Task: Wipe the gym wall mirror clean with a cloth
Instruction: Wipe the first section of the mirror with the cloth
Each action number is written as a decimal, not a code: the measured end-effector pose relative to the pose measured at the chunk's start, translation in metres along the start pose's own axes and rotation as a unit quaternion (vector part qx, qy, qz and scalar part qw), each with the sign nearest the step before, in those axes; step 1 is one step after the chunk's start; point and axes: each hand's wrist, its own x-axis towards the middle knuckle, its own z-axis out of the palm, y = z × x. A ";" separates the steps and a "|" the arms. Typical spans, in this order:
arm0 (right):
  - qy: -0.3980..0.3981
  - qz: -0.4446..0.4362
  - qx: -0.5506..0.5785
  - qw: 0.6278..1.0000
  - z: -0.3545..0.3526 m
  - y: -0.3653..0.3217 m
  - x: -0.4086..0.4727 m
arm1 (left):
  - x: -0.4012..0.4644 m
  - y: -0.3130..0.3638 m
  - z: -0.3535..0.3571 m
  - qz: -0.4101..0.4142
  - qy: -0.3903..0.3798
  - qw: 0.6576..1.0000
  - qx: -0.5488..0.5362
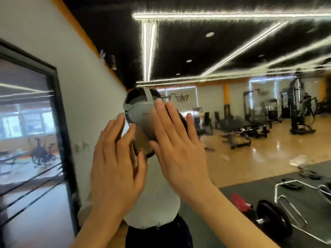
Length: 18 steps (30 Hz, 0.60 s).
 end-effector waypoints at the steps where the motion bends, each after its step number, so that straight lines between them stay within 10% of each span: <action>1: 0.006 0.003 0.000 1.000 -0.002 0.013 -0.002 | 0.000 0.000 -0.001 0.000 0.000 1.000 -0.001; 9: 0.091 0.373 0.004 0.923 -0.027 0.112 -0.026 | 0.000 0.001 0.000 0.001 0.002 1.000 -0.002; 18: 0.011 0.068 0.027 0.997 -0.016 0.053 -0.015 | 0.002 0.003 -0.003 0.000 -0.003 1.000 -0.005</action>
